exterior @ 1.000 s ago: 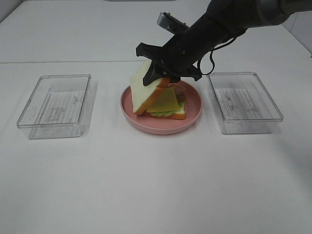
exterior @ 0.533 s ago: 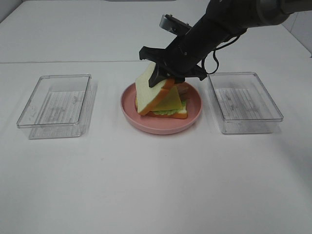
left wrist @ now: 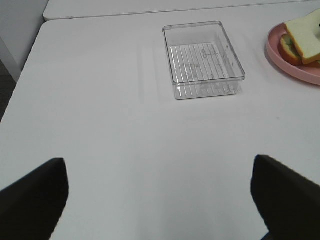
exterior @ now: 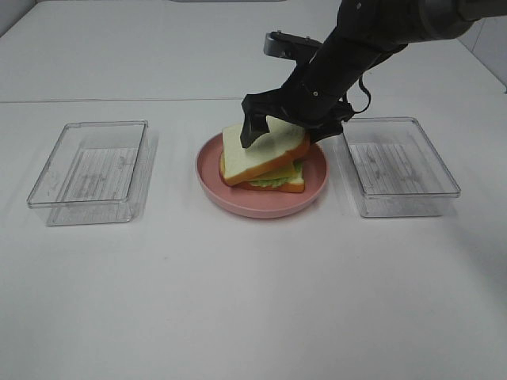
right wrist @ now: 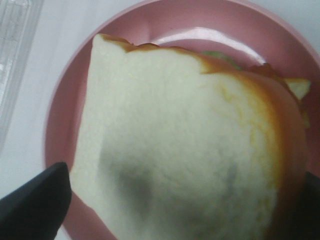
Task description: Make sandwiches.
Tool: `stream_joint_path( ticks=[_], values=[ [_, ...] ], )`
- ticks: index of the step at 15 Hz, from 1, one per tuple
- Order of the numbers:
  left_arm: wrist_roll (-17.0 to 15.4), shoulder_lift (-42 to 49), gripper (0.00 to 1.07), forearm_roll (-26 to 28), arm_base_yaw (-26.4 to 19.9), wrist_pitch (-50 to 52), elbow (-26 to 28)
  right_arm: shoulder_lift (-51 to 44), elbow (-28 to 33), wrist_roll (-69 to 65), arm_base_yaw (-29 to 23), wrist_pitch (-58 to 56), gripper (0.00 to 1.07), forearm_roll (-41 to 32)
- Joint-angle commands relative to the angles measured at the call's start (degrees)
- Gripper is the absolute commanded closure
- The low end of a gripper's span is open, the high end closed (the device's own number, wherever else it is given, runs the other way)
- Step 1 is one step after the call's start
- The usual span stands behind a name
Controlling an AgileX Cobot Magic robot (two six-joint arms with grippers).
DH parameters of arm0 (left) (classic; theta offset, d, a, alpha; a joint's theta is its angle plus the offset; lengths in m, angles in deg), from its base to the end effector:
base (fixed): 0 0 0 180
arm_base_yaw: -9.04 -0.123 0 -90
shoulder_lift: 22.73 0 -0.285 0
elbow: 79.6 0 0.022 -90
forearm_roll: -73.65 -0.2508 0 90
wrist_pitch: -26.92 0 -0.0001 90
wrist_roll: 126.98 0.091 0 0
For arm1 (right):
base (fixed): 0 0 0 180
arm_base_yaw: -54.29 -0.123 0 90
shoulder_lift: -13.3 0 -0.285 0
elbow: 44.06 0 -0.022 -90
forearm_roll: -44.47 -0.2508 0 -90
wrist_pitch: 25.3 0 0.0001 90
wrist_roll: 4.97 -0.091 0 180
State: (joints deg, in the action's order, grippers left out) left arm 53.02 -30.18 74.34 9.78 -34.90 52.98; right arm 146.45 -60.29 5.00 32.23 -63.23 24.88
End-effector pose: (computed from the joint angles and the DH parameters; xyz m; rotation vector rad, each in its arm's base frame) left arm -0.0089 -0.0009 0.2813 0.0140 2.0366 -0.0225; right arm 0.4272 0.1934 0.1575 -0.4511 2.6683 0.4282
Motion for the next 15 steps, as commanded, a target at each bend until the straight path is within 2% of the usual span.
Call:
stream_joint_path(
  ticks=[1,2,4,5,6,7,9,13,15],
  values=[
    [-0.46,0.11,0.16,0.34,-0.06,0.23,-0.17,-2.81,0.00,-0.11,0.17,-0.46,0.09,6.07],
    [-0.46,0.11,0.16,0.34,-0.06,0.23,-0.17,-4.24,-0.80,-2.01,0.17,-1.38,0.09,11.34],
    [-0.46,0.11,0.16,0.34,-0.06,0.23,-0.17,-5.84,-4.07,-4.87,0.17,-7.05,0.09,17.48],
    [-0.46,0.11,0.16,0.34,-0.06,0.23,-0.17,-6.13,-5.21,-6.13,0.17,-9.22,0.09,18.22],
    [-0.46,0.11,0.16,0.34,-0.06,0.23,-0.17,-6.99,-9.57,-8.08,0.17,-19.60,0.09,20.63],
    [-0.46,0.11,0.16,0.34,-0.06,0.23,-0.17,-7.62,-12.20,-8.77,0.17,-25.15,0.09,22.17],
    [-0.46,0.11,0.16,0.34,-0.06,0.23,-0.17,-9.45,-15.01,-9.05,0.17,-30.31,0.09,24.29],
    [-0.46,0.11,0.16,0.34,-0.06,0.23,-0.17,-18.28,-15.30,-10.83,0.17,-36.10,0.09,27.44],
    [-0.46,0.11,0.16,0.34,-0.06,0.23,-0.17,-24.06,-13.41,-11.75,0.29,-38.22,0.09,28.82]
  ],
)
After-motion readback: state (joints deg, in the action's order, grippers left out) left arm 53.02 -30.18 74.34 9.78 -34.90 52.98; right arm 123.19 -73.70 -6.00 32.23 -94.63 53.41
